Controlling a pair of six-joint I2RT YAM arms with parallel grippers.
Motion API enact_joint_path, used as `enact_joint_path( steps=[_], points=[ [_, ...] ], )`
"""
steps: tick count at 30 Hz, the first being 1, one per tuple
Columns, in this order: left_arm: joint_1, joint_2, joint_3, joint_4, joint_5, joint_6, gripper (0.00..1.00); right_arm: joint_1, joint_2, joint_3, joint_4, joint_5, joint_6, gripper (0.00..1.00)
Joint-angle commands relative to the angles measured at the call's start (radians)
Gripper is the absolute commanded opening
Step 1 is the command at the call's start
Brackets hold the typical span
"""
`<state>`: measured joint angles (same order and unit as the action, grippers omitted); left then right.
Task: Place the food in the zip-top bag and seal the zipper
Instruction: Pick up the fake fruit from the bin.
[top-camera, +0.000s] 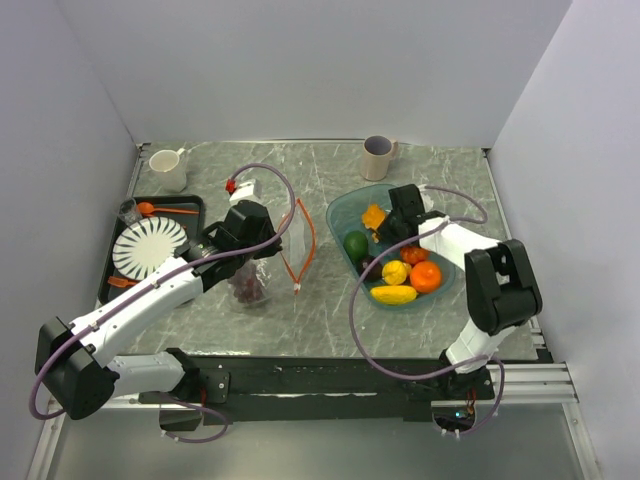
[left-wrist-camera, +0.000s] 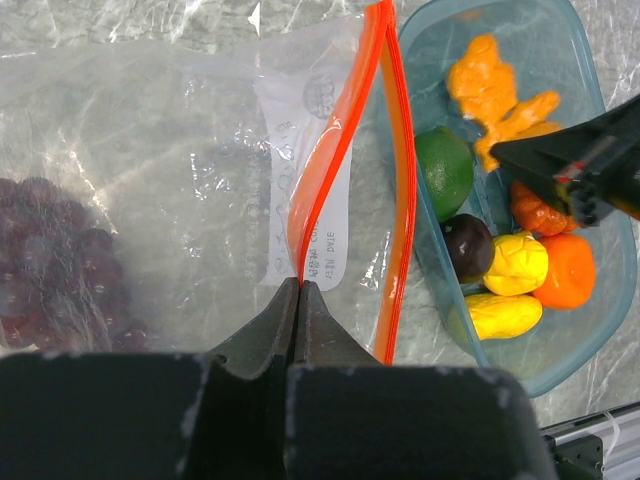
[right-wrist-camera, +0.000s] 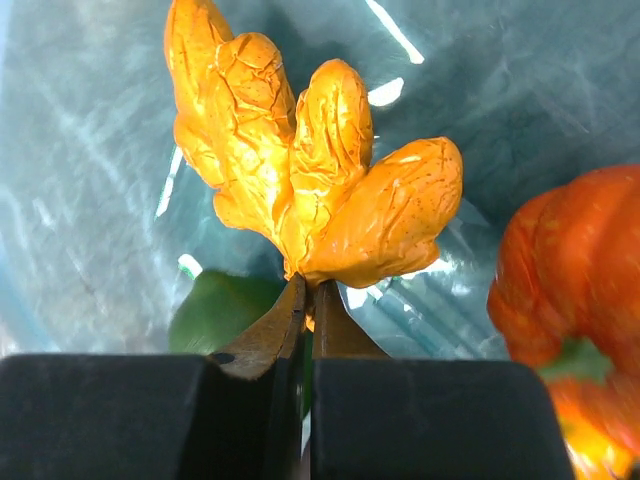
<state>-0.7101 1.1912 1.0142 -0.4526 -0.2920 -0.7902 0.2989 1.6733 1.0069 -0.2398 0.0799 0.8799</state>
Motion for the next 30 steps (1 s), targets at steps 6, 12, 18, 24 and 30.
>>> enact_joint_path(
  steps=[6, 12, 18, 24, 30],
  points=[
    [0.004, -0.018, -0.012, 0.040, 0.019, -0.003, 0.01, 0.022, -0.225, -0.005, -0.021, 0.005, -0.170, 0.00],
    [0.003, -0.022, -0.009, 0.032, 0.013, -0.007, 0.01, 0.045, -0.326, -0.021, -0.072, -0.028, -0.242, 0.00],
    [0.004, -0.019, -0.011, 0.045, 0.010, -0.011, 0.01, 0.074, -0.438, -0.056, -0.105, -0.100, -0.265, 0.00],
    [0.003, -0.007, -0.002, 0.045, 0.016, -0.004, 0.01, 0.129, -0.477, -0.002, -0.193, -0.134, -0.314, 0.00],
    [0.001, 0.014, 0.009, 0.057, 0.043, -0.006, 0.01, 0.210, -0.485, 0.068, -0.230, -0.174, -0.337, 0.00]
  ],
)
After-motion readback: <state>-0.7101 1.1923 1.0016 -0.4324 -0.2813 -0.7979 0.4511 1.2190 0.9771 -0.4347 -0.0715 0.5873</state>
